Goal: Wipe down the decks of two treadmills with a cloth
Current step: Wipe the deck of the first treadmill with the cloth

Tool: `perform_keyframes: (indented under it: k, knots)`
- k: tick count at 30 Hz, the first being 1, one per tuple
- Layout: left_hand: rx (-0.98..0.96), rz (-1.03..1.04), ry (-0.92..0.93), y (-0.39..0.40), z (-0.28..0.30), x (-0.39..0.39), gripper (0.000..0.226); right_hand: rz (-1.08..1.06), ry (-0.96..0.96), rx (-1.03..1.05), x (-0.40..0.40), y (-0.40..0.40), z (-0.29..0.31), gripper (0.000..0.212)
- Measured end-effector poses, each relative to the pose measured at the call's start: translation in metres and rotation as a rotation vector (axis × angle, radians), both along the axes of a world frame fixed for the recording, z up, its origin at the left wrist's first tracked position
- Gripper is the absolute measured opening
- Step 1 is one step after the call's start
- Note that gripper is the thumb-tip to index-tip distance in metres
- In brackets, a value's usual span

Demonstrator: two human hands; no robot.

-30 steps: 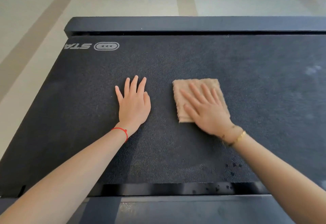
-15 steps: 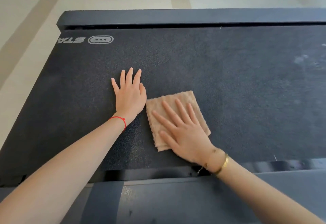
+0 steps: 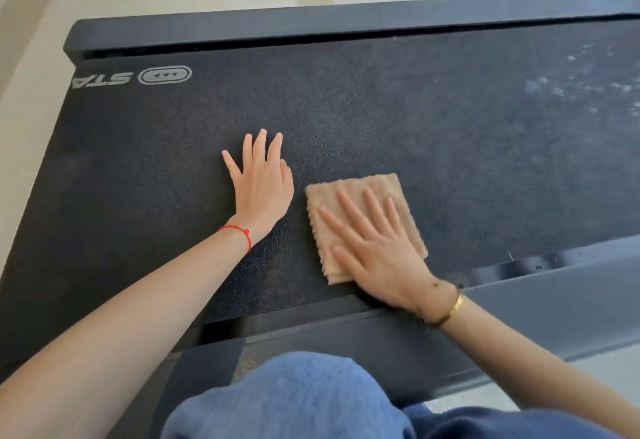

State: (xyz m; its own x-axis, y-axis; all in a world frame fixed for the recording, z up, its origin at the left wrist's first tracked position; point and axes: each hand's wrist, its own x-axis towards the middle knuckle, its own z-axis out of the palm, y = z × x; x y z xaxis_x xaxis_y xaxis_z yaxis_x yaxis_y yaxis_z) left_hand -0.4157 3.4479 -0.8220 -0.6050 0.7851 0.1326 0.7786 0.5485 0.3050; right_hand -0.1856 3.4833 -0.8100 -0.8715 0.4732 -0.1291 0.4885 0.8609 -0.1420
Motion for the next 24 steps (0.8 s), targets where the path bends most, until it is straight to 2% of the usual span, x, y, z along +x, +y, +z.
perform_keyframes:
  k: [3,6,10,13,15,17,20,22,24]
  knots:
    - [0.021,-0.048,-0.032,0.010,0.006,0.010,0.052,0.065,0.027,-0.021,0.011,-0.015,0.000,0.055]
    - [0.008,-0.074,-0.059,0.019,0.012,0.018,0.052,0.000,0.015,-0.028,0.035,0.001,0.003,0.055]
    - [0.012,-0.093,-0.074,0.031,0.019,0.028,0.053,-0.298,-0.042,-0.014,0.077,0.066,0.007,0.052]
    - [0.005,-0.096,-0.089,0.044,0.018,0.035,0.053,-0.483,-0.053,-0.080,0.066,0.112,0.010,0.053]
    - [0.002,-0.081,-0.086,0.055,0.016,0.039,0.053,-0.419,-0.036,-0.048,0.041,0.110,0.004,0.055]
    - [-0.005,-0.052,-0.090,0.065,0.014,0.041,0.053,-0.250,0.008,-0.008,0.024,0.094,-0.003,0.056]
    - [-0.008,-0.010,-0.088,0.080,0.010,0.042,0.053,-0.095,0.069,-0.047,0.026,0.093,-0.005,0.053]
    - [-0.028,0.016,-0.075,0.088,0.006,0.043,0.053,-0.066,0.086,-0.040,0.030,0.119,-0.006,0.052]
    - [-0.055,0.036,-0.066,0.093,0.004,0.047,0.054,-0.143,0.064,0.008,0.029,0.161,-0.009,0.054]
